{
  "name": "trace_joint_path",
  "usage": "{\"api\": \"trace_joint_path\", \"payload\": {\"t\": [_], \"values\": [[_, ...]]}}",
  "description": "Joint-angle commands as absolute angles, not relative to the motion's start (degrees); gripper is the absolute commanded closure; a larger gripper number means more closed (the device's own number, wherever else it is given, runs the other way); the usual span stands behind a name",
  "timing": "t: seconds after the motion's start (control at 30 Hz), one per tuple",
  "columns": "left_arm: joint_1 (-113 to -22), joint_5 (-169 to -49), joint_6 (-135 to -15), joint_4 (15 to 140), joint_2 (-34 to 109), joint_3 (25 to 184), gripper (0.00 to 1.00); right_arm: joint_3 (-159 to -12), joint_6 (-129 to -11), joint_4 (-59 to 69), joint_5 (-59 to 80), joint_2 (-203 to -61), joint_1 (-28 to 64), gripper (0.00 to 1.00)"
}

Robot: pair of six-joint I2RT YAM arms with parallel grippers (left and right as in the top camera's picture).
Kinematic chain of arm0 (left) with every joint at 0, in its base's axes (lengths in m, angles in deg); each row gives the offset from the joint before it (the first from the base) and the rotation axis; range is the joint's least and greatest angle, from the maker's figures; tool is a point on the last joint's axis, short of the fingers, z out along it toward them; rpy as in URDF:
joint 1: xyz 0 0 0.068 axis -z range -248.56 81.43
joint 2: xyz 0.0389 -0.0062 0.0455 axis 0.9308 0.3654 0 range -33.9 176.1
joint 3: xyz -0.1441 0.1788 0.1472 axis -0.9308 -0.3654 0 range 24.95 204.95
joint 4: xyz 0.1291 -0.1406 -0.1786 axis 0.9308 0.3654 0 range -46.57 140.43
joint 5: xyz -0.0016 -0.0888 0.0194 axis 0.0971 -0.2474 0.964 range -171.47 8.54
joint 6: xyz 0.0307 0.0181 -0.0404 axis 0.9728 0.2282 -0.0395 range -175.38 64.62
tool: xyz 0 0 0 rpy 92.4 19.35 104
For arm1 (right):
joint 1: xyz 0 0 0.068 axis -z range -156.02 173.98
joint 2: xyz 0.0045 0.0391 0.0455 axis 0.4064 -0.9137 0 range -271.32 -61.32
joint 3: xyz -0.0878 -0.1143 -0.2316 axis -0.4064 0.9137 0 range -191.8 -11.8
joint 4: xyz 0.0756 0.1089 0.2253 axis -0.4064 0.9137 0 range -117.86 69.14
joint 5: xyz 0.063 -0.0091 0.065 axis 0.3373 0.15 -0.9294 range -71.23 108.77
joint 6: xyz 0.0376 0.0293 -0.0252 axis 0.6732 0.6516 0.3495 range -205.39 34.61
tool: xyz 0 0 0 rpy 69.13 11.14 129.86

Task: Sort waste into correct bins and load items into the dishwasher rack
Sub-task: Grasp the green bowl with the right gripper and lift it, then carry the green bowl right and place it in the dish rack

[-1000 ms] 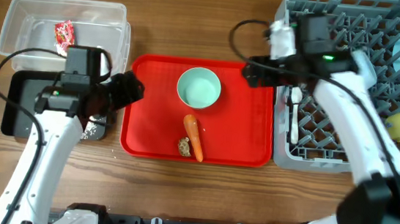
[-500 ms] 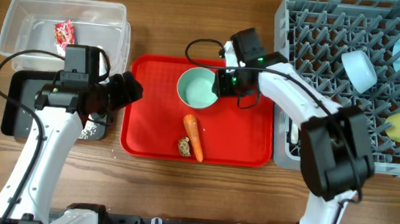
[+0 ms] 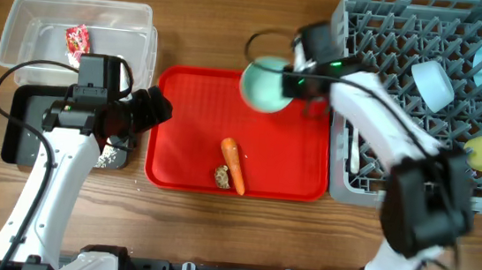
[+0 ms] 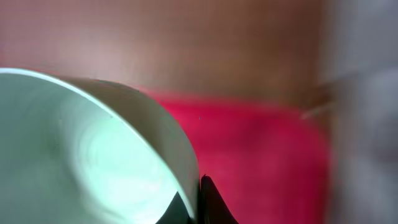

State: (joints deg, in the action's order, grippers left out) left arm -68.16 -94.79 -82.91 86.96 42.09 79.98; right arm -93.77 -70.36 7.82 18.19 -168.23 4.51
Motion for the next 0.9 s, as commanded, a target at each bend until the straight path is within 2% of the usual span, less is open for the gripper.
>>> {"api": "trace_joint_path", "payload": {"t": [0.0,0.13,0.37,0.57,0.87], "values": [[-68.5,-94.9,-82.6,87.0,42.6,80.1,0.11,-96.5,-75.8,5.7,39.7,-157.3,8.2,0.96],[-68.5,-94.9,-82.6,87.0,42.6,80.1,0.1,-96.5,-87.6,-1.7,54.2,-153.4,12.4,0.96],[-68.5,-94.9,-82.6,87.1,42.6,80.1,0.11,-96.4,-102.0,-17.7,65.8,-155.1,21.6,0.96],[-68.5,-94.9,-82.6,87.2,42.6,80.1,0.11,-96.4,-102.1,-27.0,67.4,-160.3,29.5,0.96],[-68.5,-94.9,-82.7,87.2,42.6,80.1,0.11,-96.4,-108.0,-35.2,70.9,-172.6,35.4,0.96]]}}
